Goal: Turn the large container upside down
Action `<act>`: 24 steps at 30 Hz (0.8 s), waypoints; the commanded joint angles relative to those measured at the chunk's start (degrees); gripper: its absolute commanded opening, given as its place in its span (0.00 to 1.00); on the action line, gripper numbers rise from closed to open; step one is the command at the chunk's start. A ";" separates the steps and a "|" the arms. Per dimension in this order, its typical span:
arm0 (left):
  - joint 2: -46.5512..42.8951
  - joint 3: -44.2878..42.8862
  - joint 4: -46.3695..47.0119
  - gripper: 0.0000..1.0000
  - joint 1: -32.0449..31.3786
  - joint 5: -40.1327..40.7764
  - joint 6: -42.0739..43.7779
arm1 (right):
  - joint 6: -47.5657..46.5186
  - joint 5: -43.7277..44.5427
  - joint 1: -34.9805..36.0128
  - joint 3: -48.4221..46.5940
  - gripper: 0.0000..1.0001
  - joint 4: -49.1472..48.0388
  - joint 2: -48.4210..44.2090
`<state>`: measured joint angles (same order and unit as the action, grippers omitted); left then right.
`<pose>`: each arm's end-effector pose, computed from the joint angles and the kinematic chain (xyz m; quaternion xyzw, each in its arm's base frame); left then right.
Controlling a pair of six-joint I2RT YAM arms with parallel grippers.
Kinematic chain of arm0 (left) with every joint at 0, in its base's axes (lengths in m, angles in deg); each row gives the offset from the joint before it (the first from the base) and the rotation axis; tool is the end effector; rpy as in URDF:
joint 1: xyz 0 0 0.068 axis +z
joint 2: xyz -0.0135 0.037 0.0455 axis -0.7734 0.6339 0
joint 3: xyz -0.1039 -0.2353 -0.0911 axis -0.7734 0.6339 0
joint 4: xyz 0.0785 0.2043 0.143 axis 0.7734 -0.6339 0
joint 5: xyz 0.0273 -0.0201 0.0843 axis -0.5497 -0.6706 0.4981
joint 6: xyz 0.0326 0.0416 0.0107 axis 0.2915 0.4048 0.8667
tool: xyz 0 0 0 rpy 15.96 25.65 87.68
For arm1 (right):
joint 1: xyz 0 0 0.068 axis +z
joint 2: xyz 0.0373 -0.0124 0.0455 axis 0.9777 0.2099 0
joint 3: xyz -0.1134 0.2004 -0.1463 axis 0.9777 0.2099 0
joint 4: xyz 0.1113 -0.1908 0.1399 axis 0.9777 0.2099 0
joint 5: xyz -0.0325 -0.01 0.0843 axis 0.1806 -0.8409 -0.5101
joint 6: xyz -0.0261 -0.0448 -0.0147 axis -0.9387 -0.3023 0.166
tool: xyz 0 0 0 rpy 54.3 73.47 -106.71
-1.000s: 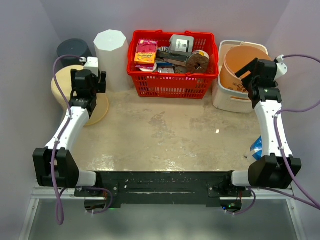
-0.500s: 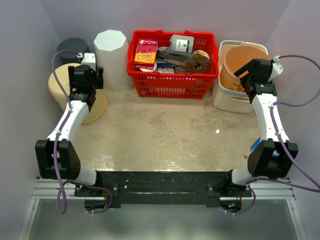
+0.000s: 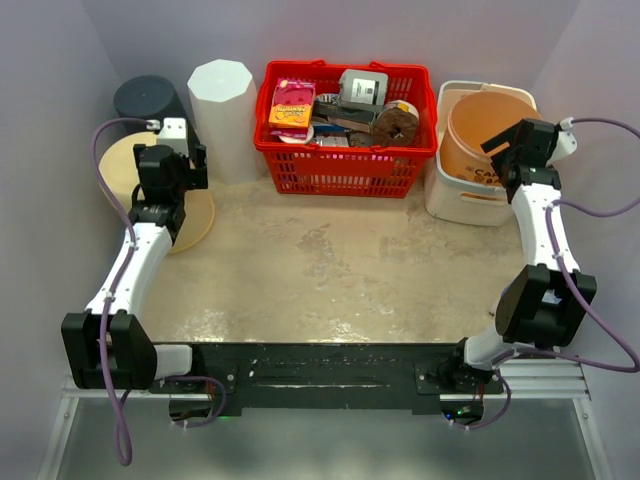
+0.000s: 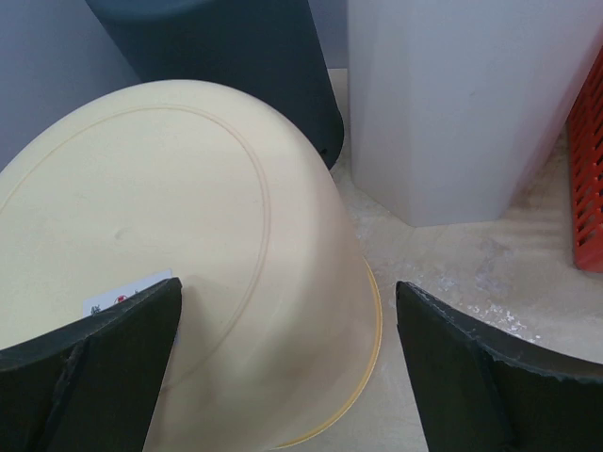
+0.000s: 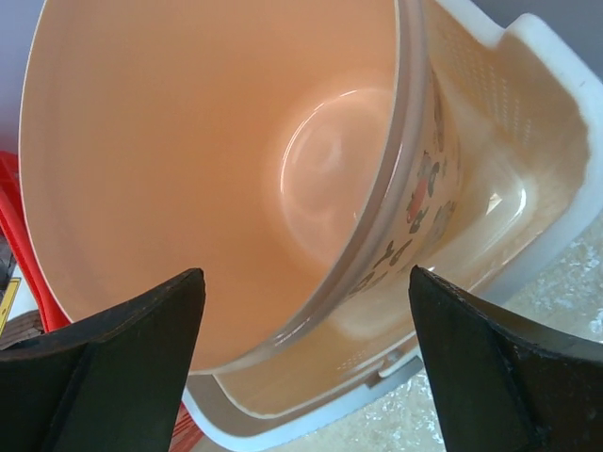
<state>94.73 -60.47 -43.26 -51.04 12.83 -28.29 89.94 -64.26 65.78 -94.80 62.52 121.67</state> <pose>0.3054 0.0070 0.3368 -0.0405 0.8019 0.1240 0.5831 0.3454 -0.0833 0.3529 0.4642 0.7258 0.0331 0.5065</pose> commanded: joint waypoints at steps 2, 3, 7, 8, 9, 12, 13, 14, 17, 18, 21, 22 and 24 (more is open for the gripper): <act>-2.12 1.12 2.76 1.00 0.38 -2.13 -2.32 | 3.78 -3.36 -0.65 -1.63 0.89 -2.90 1.44; -2.21 1.20 2.93 0.99 0.38 -1.87 -2.40 | 4.31 -3.45 -0.65 -1.45 0.86 -3.51 1.79; -2.56 1.47 3.02 1.00 0.38 -0.90 -2.40 | 5.02 -4.15 -0.91 -1.10 0.76 -4.30 2.50; -2.65 1.38 3.02 1.00 0.38 -0.81 -2.32 | 5.10 -4.24 -0.91 -1.01 0.74 -4.39 2.59; -2.74 1.38 3.02 1.00 0.38 -0.90 -2.32 | 5.19 -4.33 -0.91 -1.01 0.72 -4.57 2.59; -3.96 2.51 5.28 0.99 0.38 -2.04 -2.23 | 5.19 -4.42 -0.91 -0.57 0.61 -5.18 2.41; -4.84 2.87 5.83 0.99 0.38 -2.39 -2.14 | 5.19 -4.33 -0.91 -0.40 0.53 -5.53 1.98; -5.19 3.13 6.53 0.99 0.38 -2.66 -2.14 | 5.19 -4.07 -1.00 -0.40 0.50 -5.97 1.80; -5.99 3.40 6.98 0.99 0.38 -3.71 -2.23 | 4.93 -3.89 -0.91 -0.04 0.38 -6.50 1.18; -6.08 3.49 7.06 0.99 0.38 -3.80 -2.23 | 4.84 -3.80 -1.00 -0.04 0.36 -6.68 1.18; -6.25 3.49 7.07 0.99 0.38 -3.89 -2.40 | 4.58 -3.80 -0.91 0.04 0.25 -7.12 0.74; -6.25 3.49 7.07 1.00 0.38 -3.89 -2.40 | 4.58 -3.80 -0.91 0.13 0.20 -7.29 0.57; -6.25 3.49 7.07 1.00 0.38 -3.89 -2.49 | 4.49 -4.33 -1.00 0.65 0.13 -8.60 -0.05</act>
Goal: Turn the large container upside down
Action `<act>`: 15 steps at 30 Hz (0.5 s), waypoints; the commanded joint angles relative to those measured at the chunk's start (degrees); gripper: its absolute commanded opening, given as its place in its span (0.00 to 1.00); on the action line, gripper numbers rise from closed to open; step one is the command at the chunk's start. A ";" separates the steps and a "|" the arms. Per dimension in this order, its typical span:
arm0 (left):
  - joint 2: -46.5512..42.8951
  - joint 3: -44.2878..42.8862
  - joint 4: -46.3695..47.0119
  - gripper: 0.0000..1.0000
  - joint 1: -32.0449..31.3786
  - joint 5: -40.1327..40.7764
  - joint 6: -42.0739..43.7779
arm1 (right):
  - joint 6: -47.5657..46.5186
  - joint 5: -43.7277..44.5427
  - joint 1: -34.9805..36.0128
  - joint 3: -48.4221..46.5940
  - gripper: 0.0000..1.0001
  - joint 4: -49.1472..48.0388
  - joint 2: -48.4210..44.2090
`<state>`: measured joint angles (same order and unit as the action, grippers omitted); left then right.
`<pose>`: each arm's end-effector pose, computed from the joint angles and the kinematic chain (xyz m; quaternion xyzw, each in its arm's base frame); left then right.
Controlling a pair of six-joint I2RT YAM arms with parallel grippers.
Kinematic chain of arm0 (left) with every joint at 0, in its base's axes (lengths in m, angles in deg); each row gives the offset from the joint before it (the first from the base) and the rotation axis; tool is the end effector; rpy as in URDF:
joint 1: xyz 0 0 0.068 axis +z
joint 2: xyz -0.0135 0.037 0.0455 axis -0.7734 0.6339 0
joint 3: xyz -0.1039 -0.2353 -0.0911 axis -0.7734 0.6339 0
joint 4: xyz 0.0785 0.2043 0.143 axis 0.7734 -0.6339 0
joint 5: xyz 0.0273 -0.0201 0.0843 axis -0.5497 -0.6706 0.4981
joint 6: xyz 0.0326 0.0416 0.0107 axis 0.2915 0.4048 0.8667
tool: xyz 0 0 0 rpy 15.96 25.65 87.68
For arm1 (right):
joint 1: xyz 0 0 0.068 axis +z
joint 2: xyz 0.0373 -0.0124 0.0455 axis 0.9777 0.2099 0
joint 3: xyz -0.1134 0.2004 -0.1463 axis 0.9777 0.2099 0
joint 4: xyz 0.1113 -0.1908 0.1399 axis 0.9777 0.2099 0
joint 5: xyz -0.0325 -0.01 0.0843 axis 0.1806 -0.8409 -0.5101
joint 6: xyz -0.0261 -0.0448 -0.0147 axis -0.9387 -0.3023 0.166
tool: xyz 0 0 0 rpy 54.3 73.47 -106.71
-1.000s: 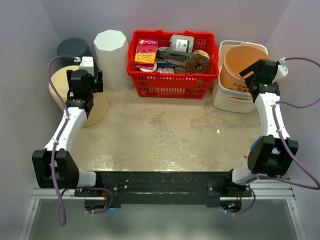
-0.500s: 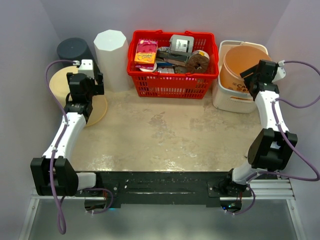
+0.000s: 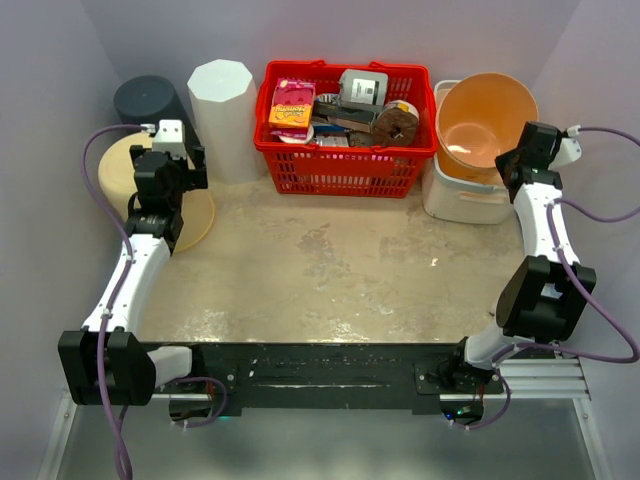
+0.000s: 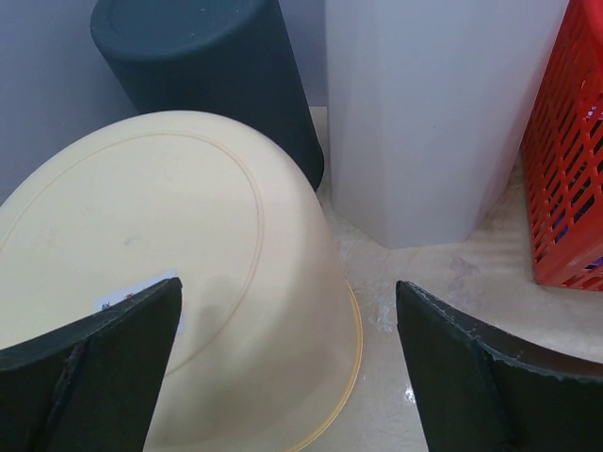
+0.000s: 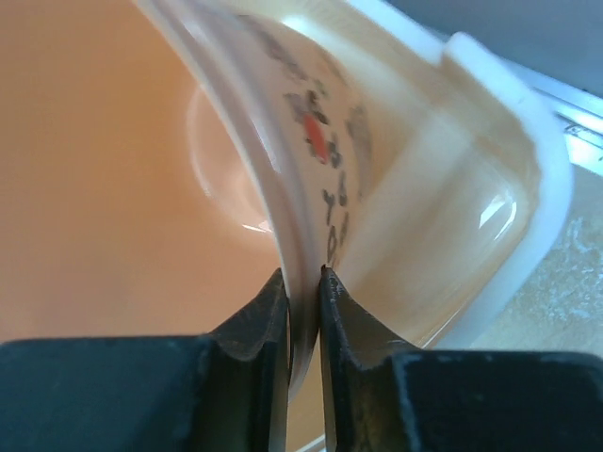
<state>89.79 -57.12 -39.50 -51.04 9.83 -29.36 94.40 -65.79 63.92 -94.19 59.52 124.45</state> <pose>0.2866 0.0054 0.3465 -0.0372 0.7751 0.0958 0.6234 0.3563 -0.0969 0.3374 0.4992 0.7054 0.0547 0.5002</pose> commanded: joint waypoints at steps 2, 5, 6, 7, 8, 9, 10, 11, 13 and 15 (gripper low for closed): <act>-1.31 0.14 3.31 1.00 0.38 -0.89 -1.42 | 0.03 -4.11 0.86 0.40 0.09 -7.19 -3.53; -1.40 0.23 3.31 1.00 0.38 -0.89 -1.42 | -0.41 -5.35 0.86 0.31 0.04 -8.16 -4.41; -1.40 0.23 3.31 1.00 0.38 -0.98 -1.42 | -0.67 -5.70 0.86 0.48 0.02 -8.60 -5.28; -1.40 0.23 3.39 0.99 0.38 -0.98 -1.51 | -0.67 -5.79 0.86 0.57 0.00 -8.87 -5.81; -1.40 0.23 3.39 1.00 0.38 -1.07 -1.60 | -0.85 -5.79 0.86 0.83 0.00 -9.48 -6.42; -1.49 0.23 3.39 1.00 0.38 -1.24 -1.60 | -1.02 -5.79 0.86 1.36 0.00 -9.83 -7.56; -1.40 0.23 3.39 0.99 0.38 -1.33 -1.77 | -1.11 -5.70 0.86 1.71 0.00 -10.27 -8.44; -1.40 0.23 3.39 1.00 0.38 -1.42 -1.77 | -1.20 -5.35 0.86 2.15 0.00 -11.06 -9.15; -1.40 0.23 3.39 0.99 0.38 -1.60 -1.86 | -1.20 -4.39 0.86 3.64 0.00 -11.59 -11.51; -1.40 0.15 3.39 1.00 0.38 -1.77 -1.86 | -1.29 -3.33 0.86 5.57 0.00 -13.26 -13.36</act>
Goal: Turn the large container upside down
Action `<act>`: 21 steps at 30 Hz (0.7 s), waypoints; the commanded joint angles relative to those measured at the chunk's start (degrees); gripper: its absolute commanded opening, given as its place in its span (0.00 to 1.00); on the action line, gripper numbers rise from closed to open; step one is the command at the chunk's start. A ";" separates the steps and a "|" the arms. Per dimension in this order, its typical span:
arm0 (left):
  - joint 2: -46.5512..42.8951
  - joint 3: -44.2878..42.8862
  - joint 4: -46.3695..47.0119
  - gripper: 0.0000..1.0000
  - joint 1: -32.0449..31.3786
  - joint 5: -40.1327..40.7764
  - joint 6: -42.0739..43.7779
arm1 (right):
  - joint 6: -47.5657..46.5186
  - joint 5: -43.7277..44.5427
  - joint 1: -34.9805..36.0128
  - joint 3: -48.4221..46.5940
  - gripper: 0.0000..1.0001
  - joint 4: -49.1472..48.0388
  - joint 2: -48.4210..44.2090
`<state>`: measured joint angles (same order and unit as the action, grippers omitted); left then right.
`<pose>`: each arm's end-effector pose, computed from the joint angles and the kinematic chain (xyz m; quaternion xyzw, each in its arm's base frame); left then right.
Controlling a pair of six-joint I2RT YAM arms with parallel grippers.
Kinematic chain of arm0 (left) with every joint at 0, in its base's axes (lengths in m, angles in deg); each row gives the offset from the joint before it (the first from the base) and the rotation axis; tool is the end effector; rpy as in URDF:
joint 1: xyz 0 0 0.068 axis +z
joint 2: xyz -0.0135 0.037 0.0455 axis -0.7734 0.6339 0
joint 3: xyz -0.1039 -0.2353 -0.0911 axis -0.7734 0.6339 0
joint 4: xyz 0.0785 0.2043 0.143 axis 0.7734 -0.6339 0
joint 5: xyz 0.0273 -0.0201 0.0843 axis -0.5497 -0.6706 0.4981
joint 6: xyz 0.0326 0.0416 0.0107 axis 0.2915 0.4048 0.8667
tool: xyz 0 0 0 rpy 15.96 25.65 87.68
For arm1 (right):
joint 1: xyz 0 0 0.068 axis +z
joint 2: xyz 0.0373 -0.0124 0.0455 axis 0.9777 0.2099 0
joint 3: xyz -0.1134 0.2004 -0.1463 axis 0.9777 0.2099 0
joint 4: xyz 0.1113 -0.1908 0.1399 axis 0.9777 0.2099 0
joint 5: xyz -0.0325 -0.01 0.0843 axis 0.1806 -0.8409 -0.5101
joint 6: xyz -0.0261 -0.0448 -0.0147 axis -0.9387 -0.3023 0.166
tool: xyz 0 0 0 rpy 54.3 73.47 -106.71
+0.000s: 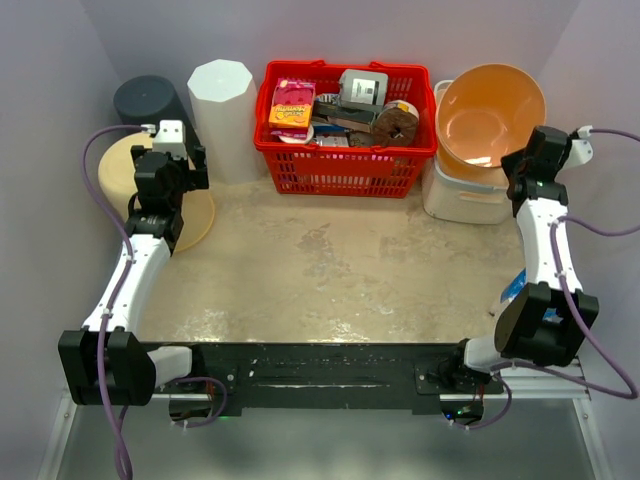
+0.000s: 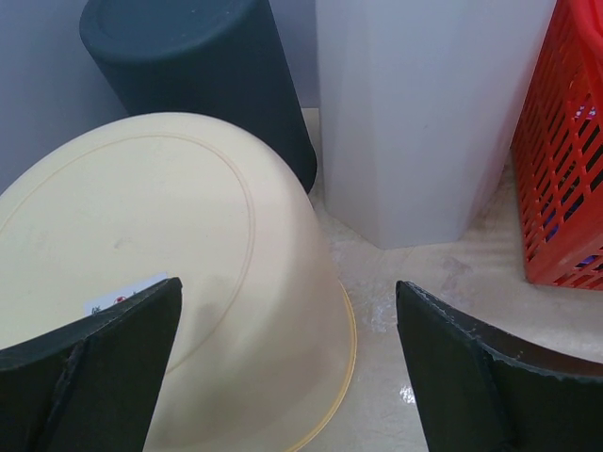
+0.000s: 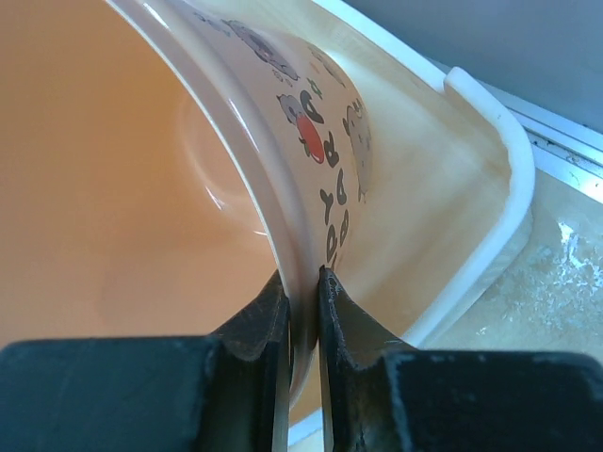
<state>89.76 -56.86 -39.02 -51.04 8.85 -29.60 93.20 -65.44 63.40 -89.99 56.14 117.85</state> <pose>0.2867 0.0048 0.3459 -0.0337 0.7741 0.0878 0.6260 0.3300 -0.0938 0.3564 0.4870 0.6825 0.0598 0.5417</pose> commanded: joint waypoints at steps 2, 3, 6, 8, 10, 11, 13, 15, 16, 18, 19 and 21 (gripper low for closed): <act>-1.47 -0.12 2.83 0.99 0.38 -0.96 -1.71 | -0.61 -3.59 1.38 2.26 0.00 -10.92 -9.05; -1.55 -0.12 2.83 0.99 0.38 -1.23 -1.62 | -0.96 -3.59 1.38 2.35 0.00 -10.93 -9.67; -1.55 -0.21 2.74 0.99 0.38 -1.49 -1.79 | -2.71 -4.98 1.47 2.00 0.00 -11.28 -11.86; -1.73 -0.21 2.65 0.99 0.38 -1.58 -1.80 | -3.42 -6.04 1.47 1.91 0.00 -10.76 -13.88; -1.91 -0.29 2.30 1.00 0.38 -1.67 -1.97 | -3.69 -6.84 1.38 2.00 0.00 -10.14 -15.55; -2.08 -0.64 2.04 1.00 0.38 -2.19 -2.06 | -3.78 -7.36 1.38 2.18 0.00 -9.53 -17.39; -2.43 -1.26 0.90 0.99 0.38 -3.24 -2.58 | -4.39 -7.81 1.47 1.92 0.00 -8.65 -19.24; -2.52 -1.61 0.80 1.00 0.38 -5.26 -2.85 | -5.53 -9.03 1.39 1.56 0.00 -7.95 -21.79; -2.43 -1.79 0.63 1.00 0.38 -6.06 -2.85 | -5.80 -10.52 1.47 1.21 0.00 -7.51 -22.58; -2.34 -2.05 0.45 0.99 0.38 -7.38 -2.85 | -7.11 -11.75 1.47 0.08 0.00 -5.84 -24.25; -2.35 -2.05 0.37 0.99 0.38 -7.56 -2.85 | -7.90 -12.63 1.39 -0.54 0.00 -5.05 -24.70; -2.52 -2.05 0.19 1.00 0.38 -7.65 -2.85 | -9.58 -13.69 1.47 -1.59 0.00 -3.11 -25.49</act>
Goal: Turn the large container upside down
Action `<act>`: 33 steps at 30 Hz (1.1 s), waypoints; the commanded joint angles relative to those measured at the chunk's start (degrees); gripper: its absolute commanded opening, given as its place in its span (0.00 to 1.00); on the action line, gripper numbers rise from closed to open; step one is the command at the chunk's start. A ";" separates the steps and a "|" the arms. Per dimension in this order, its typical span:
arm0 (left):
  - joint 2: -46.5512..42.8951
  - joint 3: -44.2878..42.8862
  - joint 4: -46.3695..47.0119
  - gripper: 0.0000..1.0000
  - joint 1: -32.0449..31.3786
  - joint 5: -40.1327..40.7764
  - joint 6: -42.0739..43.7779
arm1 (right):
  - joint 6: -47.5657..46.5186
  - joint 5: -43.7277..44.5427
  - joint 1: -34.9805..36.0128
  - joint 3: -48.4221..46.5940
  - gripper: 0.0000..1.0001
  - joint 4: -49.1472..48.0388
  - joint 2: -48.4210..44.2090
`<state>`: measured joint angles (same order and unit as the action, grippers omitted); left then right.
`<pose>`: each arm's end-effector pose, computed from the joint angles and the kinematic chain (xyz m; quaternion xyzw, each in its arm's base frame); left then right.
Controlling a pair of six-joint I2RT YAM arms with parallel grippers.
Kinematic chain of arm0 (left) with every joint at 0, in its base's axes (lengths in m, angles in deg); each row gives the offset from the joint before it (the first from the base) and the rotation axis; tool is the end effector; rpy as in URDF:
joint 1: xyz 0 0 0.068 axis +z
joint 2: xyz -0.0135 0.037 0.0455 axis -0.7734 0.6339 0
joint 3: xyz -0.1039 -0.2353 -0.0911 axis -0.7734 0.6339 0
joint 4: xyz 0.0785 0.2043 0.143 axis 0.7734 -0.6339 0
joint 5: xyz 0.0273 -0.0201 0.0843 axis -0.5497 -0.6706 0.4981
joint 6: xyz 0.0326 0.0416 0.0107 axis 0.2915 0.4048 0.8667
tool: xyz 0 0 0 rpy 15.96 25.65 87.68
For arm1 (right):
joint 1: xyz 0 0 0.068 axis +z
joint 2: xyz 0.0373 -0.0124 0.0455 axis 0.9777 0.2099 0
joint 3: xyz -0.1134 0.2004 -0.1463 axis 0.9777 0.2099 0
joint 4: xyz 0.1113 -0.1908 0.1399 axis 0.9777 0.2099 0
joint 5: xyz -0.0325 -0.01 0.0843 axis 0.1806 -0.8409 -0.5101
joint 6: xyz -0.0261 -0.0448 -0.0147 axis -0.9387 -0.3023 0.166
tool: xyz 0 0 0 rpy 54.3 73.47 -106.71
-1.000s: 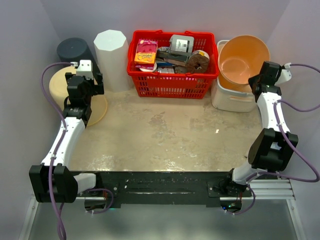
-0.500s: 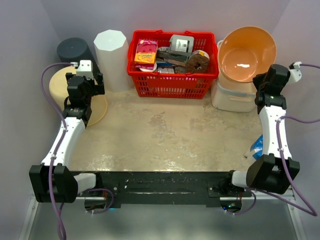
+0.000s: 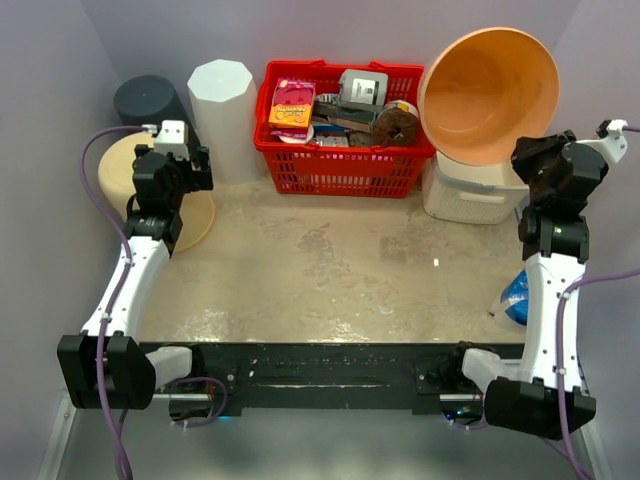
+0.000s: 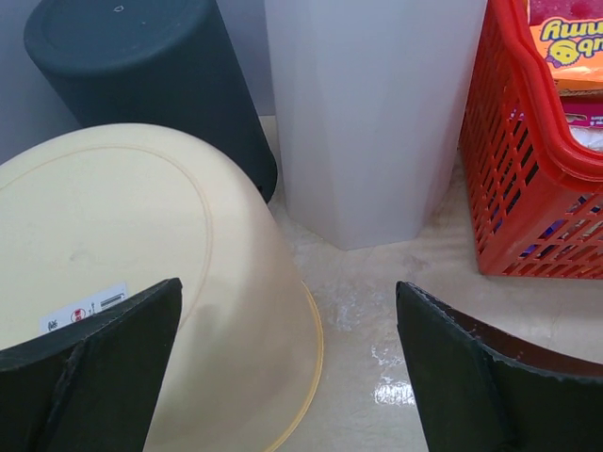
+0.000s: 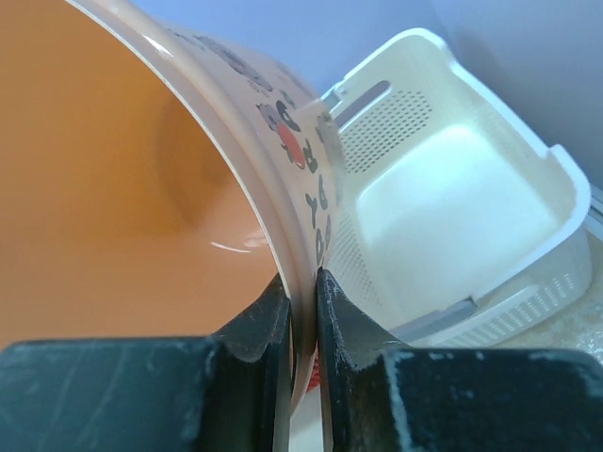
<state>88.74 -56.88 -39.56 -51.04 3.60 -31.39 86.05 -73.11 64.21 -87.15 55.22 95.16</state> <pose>0.2828 0.0016 0.3496 -0.0171 0.7728 0.0425 0.6330 0.2232 -0.0580 0.4473 0.3643 0.6334 0.1239 0.6714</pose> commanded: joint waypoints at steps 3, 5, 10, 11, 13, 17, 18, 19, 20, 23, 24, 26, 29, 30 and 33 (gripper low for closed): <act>-1.58 -1.94 0.65 0.99 0.38 -1.17 -2.90 | -3.22 -9.62 0.58 -5.06 0.00 0.09 -4.65; -1.67 -1.94 0.56 1.00 0.38 -0.73 -2.99 | -4.36 -12.25 0.66 -5.14 0.00 1.40 -5.79; -1.49 -1.94 0.65 0.99 0.38 -2.05 -3.34 | -8.49 -19.99 0.58 -6.64 0.00 7.20 -6.50; -1.41 -1.94 0.65 0.99 0.38 -2.22 -3.34 | -9.98 -21.04 0.58 -6.90 0.00 9.22 -6.67; -1.41 -2.03 0.56 1.00 0.38 -2.31 -3.34 | -11.74 -24.12 0.58 -6.99 0.00 10.72 -6.93; -1.41 -2.12 0.47 1.00 0.38 -3.27 -3.34 | -17.35 -26.15 0.66 -6.90 0.00 14.41 -7.90; -1.32 -2.12 0.47 0.99 0.38 -3.54 -3.34 | -18.42 -26.41 0.66 -7.25 0.00 15.29 -7.73; -1.32 -2.20 0.47 1.00 0.38 -3.80 -3.34 | -19.47 -27.28 0.66 -7.69 0.00 17.13 -7.55; -1.32 -2.20 0.47 0.99 0.38 -4.33 -3.43 | -21.31 -27.81 0.66 -8.56 0.00 18.10 -7.38; -1.40 -2.29 0.38 1.00 0.38 -4.51 -4.30 | -23.52 -28.78 0.58 -8.58 0.00 19.61 -6.58; -1.58 -2.38 0.47 0.99 0.38 -4.51 -4.48 | -23.61 -28.87 0.66 -8.23 0.00 19.52 -6.50; -1.41 -2.38 0.56 1.00 0.38 -5.12 -4.75 | -24.75 -31.75 0.75 -8.05 0.00 19.69 -6.23; -1.32 -2.29 0.73 1.00 0.38 -6.87 -4.92 | -26.51 -32.65 1.54 -9.01 0.00 21.45 -5.18; -1.40 -2.29 0.82 0.99 0.38 -7.49 -4.92 | -27.12 -32.48 2.24 -9.27 0.00 22.06 -4.83; -1.84 -2.56 0.82 0.99 0.21 -8.81 -4.84 | -29.15 -30.47 4.17 -10.15 0.00 24.26 -3.60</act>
<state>88.71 -56.90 -40.76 -51.04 -2.19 -35.35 59.85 -102.27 66.11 -93.44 79.59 90.75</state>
